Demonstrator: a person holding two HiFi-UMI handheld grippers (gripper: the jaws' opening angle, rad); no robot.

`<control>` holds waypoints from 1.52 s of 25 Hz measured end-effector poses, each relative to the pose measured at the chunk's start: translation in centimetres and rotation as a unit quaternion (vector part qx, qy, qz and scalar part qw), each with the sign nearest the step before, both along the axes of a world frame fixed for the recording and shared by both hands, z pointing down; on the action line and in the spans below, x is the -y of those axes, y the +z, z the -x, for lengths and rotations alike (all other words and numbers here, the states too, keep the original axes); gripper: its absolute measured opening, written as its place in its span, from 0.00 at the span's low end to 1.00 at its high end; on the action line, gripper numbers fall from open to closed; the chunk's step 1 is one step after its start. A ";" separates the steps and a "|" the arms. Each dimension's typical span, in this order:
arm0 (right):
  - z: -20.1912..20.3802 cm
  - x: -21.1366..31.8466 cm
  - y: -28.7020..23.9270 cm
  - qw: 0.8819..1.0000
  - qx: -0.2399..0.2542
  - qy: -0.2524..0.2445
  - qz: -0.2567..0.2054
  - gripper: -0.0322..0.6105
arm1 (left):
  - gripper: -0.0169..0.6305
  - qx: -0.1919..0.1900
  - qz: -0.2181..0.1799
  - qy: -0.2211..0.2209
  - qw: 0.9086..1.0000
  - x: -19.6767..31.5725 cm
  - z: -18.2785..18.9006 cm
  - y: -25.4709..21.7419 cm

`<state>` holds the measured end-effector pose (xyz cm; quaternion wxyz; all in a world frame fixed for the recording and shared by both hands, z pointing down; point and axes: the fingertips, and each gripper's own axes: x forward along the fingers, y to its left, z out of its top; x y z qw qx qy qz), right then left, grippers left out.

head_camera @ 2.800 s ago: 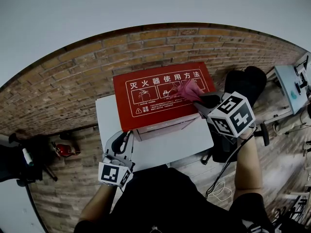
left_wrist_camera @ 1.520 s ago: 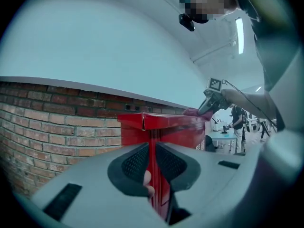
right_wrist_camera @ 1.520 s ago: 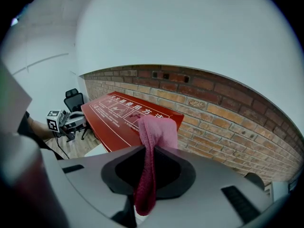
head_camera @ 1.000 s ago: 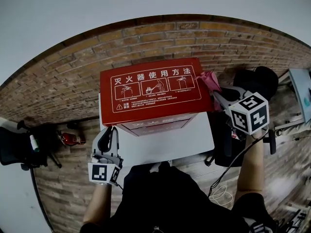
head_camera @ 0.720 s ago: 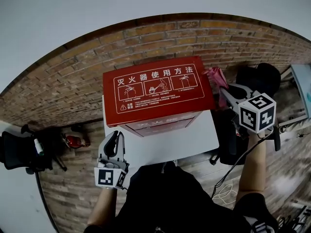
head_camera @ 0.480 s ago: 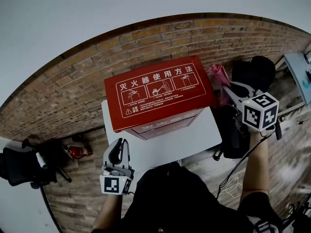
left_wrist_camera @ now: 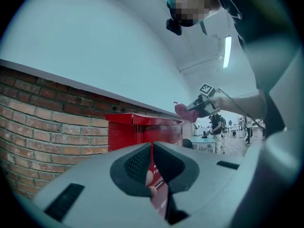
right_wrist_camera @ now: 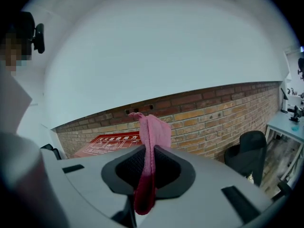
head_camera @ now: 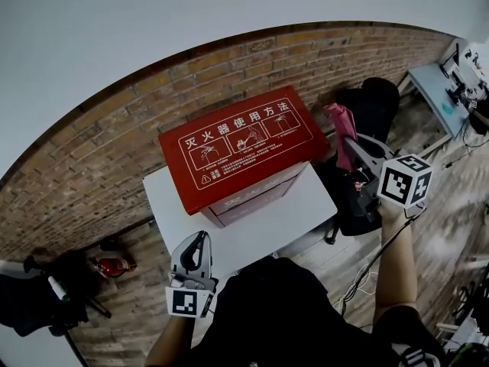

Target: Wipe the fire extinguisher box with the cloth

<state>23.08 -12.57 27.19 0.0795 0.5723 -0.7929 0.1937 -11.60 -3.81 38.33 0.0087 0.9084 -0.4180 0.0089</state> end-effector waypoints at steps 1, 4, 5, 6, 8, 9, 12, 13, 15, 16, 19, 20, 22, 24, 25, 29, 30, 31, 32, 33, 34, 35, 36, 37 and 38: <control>0.1 -0.4 -0.1 1.000 -0.001 0.004 -0.001 0.15 | 0.08 -0.001 -0.002 0.008 1.000 -0.2 -0.1 0.0; 0.1 -1.4 -0.5 1.000 0.011 0.014 -0.003 0.15 | 0.06 -0.006 -0.005 0.025 1.000 -0.7 -0.4 -0.5; 0.0 -1.6 -0.8 1.000 0.019 0.016 -0.005 0.15 | 0.06 -0.006 -0.009 0.030 0.999 -0.8 -0.6 -0.9; -0.2 -1.8 -1.0 0.999 0.027 0.019 -0.008 0.15 | 0.06 -0.006 -0.014 0.033 0.999 -0.9 -0.8 -1.3; -0.6 -1.8 -1.2 0.999 0.043 0.022 -0.013 0.15 | 0.06 -0.007 -0.023 0.038 0.999 -1.3 -1.2 -2.1; -0.8 -1.7 -1.3 0.998 0.050 0.022 -0.015 0.15 | 0.06 -0.007 -0.026 0.039 0.999 -1.4 -1.5 -2.5; -1.3 -1.1 -1.3 0.997 0.071 0.011 -0.020 0.15 | 0.06 -0.007 -0.040 0.038 0.998 -1.6 -2.3 -3.8; -1.5 -0.7 -1.3 0.997 0.077 0.005 -0.021 0.15 | 0.06 -0.005 -0.047 0.037 0.998 -1.6 -2.7 -4.3; -2.4 0.1 -1.0 0.996 0.086 -0.006 -0.022 0.15 | 0.06 -0.001 -0.062 0.031 0.998 -1.5 -3.7 -5.4; -2.9 0.7 -0.8 0.996 0.090 -0.011 -0.021 0.15 | 0.06 0.000 -0.069 0.024 0.997 -1.4 -4.3 -5.9; -4.8 2.5 0.3 0.993 0.110 -0.032 -0.015 0.15 | 0.06 0.005 -0.089 -0.007 0.996 -0.8 -6.3 -7.7; -5.3 3.2 0.7 0.992 0.117 -0.042 -0.011 0.15 | 0.06 0.008 -0.097 -0.020 0.995 -0.6 -7.1 -8.4; -6.4 4.6 1.6 0.990 0.129 -0.064 -0.004 0.15 | 0.06 0.016 -0.117 -0.042 0.992 -0.1 -8.9 -9.8; -7.4 6.0 2.5 0.986 0.140 -0.087 0.003 0.15 | 0.06 0.024 -0.135 -0.067 0.988 0.7 -10.5 -11.0; -7.9 6.7 2.9 0.985 0.145 -0.099 0.006 0.15 | 0.06 0.025 -0.139 -0.079 0.987 1.3 -11.2 -11.5; -9.2 9.3 4.1 0.975 0.168 -0.147 0.016 0.15 | 0.06 0.024 -0.140 -0.130 0.981 4.8 -13.5 -13.6; -9.5 9.8 4.3 0.972 0.174 -0.157 0.018 0.15 | 0.06 0.032 -0.151 -0.138 0.978 5.6 -14.3 -14.5; -9.7 10.3 4.6 0.969 0.180 -0.167 0.021 0.15 | 0.06 0.044 -0.167 -0.141 0.975 6.2 -15.2 -15.4; -9.9 10.9 4.9 0.966 0.185 -0.176 0.025 0.15 | 0.06 0.066 -0.182 -0.143 0.971 6.8 -15.9 -16.0; -9.9 11.3 5.3 0.964 0.191 -0.185 0.029 0.15 | 0.06 0.094 -0.194 -0.145 0.966 7.4 -16.5 -16.3; -9.9 11.8 5.8 0.961 0.196 -0.193 0.034 0.15 | 0.06 0.124 -0.205 -0.145 0.960 7.9 -17.0 -16.7; -9.7 12.1 6.2 0.958 0.201 -0.201 0.039 0.15 | 0.06 0.150 -0.215 -0.141 0.954 8.5 -17.6 -17.1; -9.5 12.5 6.7 0.955 0.206 -0.208 0.043 0.15 | 0.06 0.175 -0.226 -0.134 0.949 9.2 -18.2 -17.4; -9.2 12.8 7.2 0.953 0.210 -0.214 0.048 0.15 | 0.06 0.202 -0.237 -0.123 0.942 9.9 -18.8 -17.7; -8.9 13.1 7.7 0.950 0.215 -0.219 0.051 0.15 | 0.06 0.230 -0.247 -0.113 0.935 10.8 -19.4 -17.7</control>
